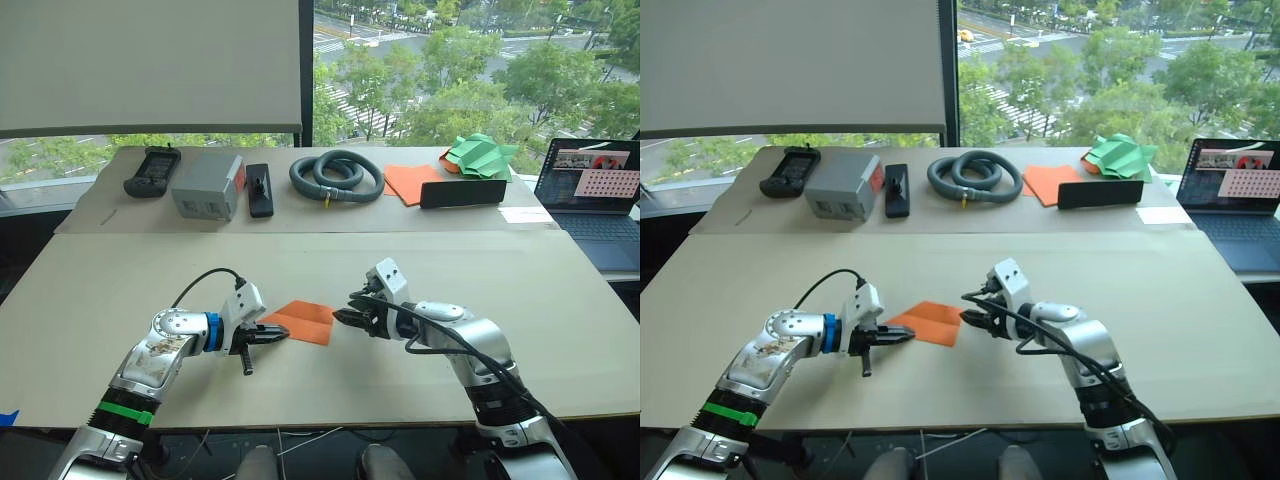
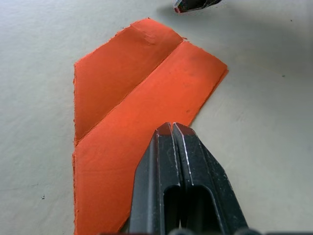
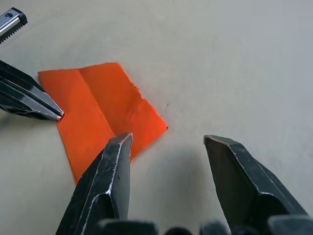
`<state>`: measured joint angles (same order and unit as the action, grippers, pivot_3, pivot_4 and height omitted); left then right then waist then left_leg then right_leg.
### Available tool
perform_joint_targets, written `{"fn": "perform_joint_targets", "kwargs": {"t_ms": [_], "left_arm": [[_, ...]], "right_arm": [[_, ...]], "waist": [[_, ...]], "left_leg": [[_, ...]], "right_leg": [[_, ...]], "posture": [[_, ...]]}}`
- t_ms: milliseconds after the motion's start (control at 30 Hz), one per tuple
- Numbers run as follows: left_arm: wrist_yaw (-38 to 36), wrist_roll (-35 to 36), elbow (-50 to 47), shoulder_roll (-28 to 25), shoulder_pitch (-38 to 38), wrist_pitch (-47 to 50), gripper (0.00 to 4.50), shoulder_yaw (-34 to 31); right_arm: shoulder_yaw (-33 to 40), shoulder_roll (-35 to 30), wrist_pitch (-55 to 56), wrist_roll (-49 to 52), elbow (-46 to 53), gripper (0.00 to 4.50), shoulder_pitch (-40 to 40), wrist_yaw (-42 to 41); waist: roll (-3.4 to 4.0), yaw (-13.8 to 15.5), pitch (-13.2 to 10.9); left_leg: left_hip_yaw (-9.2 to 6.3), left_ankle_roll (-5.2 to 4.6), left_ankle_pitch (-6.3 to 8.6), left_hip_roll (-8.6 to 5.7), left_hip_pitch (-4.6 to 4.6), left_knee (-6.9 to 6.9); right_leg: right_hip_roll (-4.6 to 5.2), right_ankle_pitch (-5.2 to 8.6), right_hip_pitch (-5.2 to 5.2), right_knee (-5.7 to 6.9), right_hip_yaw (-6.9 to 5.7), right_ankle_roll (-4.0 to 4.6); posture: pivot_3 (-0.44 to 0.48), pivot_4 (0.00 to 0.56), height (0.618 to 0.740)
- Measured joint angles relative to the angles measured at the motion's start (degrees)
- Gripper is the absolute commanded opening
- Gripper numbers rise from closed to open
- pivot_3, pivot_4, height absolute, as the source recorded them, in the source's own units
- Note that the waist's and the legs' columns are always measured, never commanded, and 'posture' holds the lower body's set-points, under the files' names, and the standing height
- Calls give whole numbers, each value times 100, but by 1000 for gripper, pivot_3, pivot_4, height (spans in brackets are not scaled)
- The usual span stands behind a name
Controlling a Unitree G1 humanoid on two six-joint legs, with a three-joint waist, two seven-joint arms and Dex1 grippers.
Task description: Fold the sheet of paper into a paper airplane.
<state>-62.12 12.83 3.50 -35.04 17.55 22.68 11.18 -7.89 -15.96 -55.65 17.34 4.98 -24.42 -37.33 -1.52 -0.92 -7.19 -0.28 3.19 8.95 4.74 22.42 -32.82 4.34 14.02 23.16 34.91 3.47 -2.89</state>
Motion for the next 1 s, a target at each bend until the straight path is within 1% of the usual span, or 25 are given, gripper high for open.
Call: {"fn": "perform_joint_targets", "kwargs": {"t_ms": [100, 267, 500, 667, 733, 933, 1000], "left_arm": [[29, -1, -21, -3, -4, 0, 86, 4], [38, 0, -30, -23, -10, -1, 86, 3], [53, 0, -47, -61, -19, -1, 86, 1], [57, 2, -75, -61, -18, -1, 86, 14], [57, 2, -78, -62, -19, 0, 86, 14], [56, 2, -78, -67, -19, 1, 86, 14], [53, 2, -78, -73, -19, 1, 86, 15]], "right_arm": [[173, 207, -199, 241, -92, 2609, -5, 9], [265, 467, -398, 544, -208, 2609, -10, 62], [472, 774, -318, 661, -537, 2609, -120, 261], [490, 762, -112, 646, -626, 2609, -138, 324], [477, 711, -67, 644, -632, 2084, -138, 319], [318, 615, 115, 643, -625, 47, -100, 280], [216, 589, 262, 633, -547, 14, -45, 260]], "waist": [[2, 1, 1], [7, -7, 4], [15, -17, 7], [18, -19, 6], [18, -19, 5], [19, -22, 5], [19, -24, 5]], "left_leg": [[0, 0, 0, 0, 0, 0], [0, 0, 0, 0, 0, 0], [-1, 0, 1, 0, 0, 1], [0, 0, 1, 0, 3, 1], [0, 0, 1, 0, 3, 2], [0, 0, 1, 0, 3, 2], [0, 0, 1, 0, 3, 2]], "right_leg": [[0, 0, 0, 0, 0, 0], [0, 0, 0, 0, 0, 0], [0, 0, 2, 0, 0, 0], [0, 0, 3, -2, 0, 0], [0, 0, 3, -2, 0, 0], [0, 0, 5, -2, 0, 0], [0, 0, 5, -2, 0, 0]], "posture": [[0, 150, 714], [0, 150, 714], [0, 150, 714], [0, 150, 714], [0, 150, 714], [0, 150, 714], [0, 150, 714]]}}
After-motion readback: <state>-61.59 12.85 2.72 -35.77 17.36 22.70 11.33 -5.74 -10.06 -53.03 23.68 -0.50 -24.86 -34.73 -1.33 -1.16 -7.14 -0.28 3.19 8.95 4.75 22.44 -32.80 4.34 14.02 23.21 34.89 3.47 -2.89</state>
